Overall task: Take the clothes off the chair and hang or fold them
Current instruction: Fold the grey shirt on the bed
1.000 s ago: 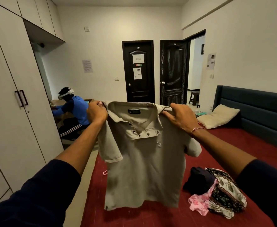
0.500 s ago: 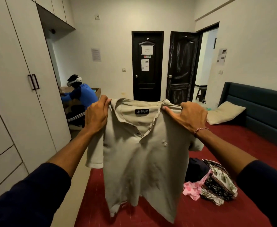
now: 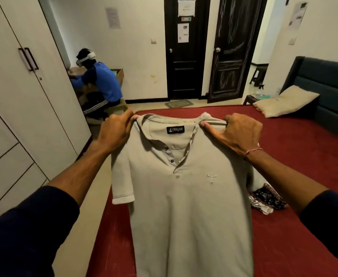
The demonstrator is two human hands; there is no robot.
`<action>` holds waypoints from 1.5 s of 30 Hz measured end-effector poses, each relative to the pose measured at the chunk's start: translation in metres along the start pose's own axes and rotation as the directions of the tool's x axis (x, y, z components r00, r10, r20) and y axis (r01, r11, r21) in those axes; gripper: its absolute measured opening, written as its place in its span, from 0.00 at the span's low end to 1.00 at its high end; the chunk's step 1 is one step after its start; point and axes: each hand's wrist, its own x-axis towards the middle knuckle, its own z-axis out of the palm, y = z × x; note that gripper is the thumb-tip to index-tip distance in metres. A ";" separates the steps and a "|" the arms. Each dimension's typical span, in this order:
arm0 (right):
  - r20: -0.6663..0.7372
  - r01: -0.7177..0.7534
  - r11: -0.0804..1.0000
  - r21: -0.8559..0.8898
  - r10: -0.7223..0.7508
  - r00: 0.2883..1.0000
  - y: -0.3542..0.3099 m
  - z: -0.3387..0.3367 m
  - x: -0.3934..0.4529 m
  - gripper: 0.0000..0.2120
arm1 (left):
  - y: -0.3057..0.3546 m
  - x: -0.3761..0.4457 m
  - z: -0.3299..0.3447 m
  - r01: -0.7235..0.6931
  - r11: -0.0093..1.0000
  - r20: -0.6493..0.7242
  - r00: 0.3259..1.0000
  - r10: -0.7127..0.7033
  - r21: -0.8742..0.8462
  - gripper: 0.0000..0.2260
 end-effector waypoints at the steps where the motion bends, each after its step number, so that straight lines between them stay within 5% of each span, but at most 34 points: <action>1: 0.006 0.044 0.998 0.047 -0.044 0.999 -0.003 0.014 0.004 0.47 | -0.010 -0.004 0.021 0.034 0.999 0.054 0.998 -0.033 -0.017 0.15; 7: 0.185 0.026 0.997 -0.079 -0.011 0.983 -0.009 0.192 0.002 0.47 | -0.089 -0.049 0.216 0.227 0.973 0.367 0.909 -0.198 -0.037 0.17; 15: 0.351 0.037 0.989 -0.145 0.016 0.936 0.018 0.438 -0.058 0.42 | -0.124 -0.130 0.413 0.391 0.909 0.494 0.768 -0.408 0.141 0.13; 19: 0.427 -0.005 0.989 -0.146 0.068 0.902 0.032 0.519 -0.091 0.33 | -0.119 -0.157 0.469 0.463 0.880 0.450 0.767 -0.457 0.104 0.09; 23: 0.346 -0.173 0.984 -0.051 0.180 0.921 0.016 0.540 -0.129 0.20 | -0.095 -0.188 0.490 0.394 0.916 0.398 0.830 -0.390 0.076 0.04; 26: 0.395 -0.215 0.934 0.284 0.090 0.914 -0.019 0.532 -0.172 0.09 | -0.070 -0.222 0.499 0.532 0.830 0.648 0.694 -0.313 -0.169 0.01; 29: 0.533 -0.411 0.785 0.464 0.123 0.837 -0.047 0.536 -0.208 0.09 | -0.050 -0.245 0.511 0.630 0.751 0.746 0.593 -0.303 -0.196 0.03; 32: 0.600 -0.625 0.641 0.445 0.304 0.740 -0.064 0.547 -0.219 0.11 | -0.044 -0.251 0.523 0.725 0.661 0.704 0.572 -0.421 -0.194 0.05; 39: 0.572 -0.633 0.692 0.347 0.378 0.728 -0.076 0.558 -0.224 0.16 | -0.059 -0.265 0.533 0.776 0.559 0.724 0.561 -0.402 -0.291 0.04; 45: 0.603 -0.698 0.634 0.332 0.426 0.674 -0.075 0.559 -0.217 0.12 | -0.062 -0.260 0.531 0.888 0.326 0.803 0.441 -0.401 -0.325 0.04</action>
